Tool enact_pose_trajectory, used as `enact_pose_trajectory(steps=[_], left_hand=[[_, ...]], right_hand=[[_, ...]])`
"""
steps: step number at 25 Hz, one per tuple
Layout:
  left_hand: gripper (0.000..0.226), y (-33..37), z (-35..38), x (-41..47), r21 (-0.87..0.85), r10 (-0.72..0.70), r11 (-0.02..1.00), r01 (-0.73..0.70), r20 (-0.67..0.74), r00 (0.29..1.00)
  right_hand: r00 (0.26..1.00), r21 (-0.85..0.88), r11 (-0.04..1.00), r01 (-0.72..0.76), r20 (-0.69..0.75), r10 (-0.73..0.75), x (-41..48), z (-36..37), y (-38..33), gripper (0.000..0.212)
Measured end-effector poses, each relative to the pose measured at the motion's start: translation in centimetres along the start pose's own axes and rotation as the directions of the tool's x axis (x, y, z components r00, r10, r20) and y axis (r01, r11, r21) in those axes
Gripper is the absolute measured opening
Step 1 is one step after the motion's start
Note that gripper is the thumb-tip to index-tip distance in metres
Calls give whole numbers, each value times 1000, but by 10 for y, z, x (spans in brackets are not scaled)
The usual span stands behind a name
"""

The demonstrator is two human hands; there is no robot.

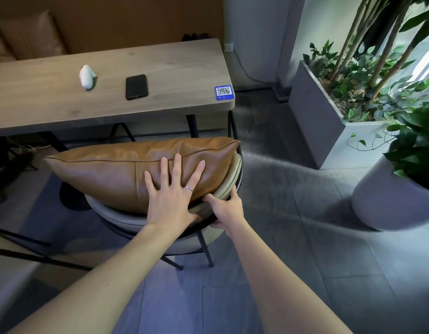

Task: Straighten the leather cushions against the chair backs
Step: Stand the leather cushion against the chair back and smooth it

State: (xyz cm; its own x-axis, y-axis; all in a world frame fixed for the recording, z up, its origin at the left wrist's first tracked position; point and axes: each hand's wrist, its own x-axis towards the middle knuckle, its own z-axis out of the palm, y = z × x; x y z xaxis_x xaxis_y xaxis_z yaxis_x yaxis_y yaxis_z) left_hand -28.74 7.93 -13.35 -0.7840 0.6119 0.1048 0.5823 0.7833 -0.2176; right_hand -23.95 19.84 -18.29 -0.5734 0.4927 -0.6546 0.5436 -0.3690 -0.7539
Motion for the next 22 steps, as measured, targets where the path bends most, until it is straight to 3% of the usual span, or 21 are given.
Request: enact_pose_trajectory(steps=[8,17,20,22], left_hand=[[140,14,-3,4,-6,-15,1000,15,5,1000],[135,11,-9,11,-43,7,999,-4,63,998],[123,6,-23,12,-107,40,994,-27,115,993],[106,-3,-38,4,-166,59,985,-39,111,992]], right_hand=[[999,-41,999,26,-24,-27,9,-8,-1,117],[977,-146,988,-56,197,85,-13,-31,-7,110],[992,-314,947,65,119,-29,-27,-36,-5,95],[990,-488,862,137,84,-110,-43,-37,-9,78]])
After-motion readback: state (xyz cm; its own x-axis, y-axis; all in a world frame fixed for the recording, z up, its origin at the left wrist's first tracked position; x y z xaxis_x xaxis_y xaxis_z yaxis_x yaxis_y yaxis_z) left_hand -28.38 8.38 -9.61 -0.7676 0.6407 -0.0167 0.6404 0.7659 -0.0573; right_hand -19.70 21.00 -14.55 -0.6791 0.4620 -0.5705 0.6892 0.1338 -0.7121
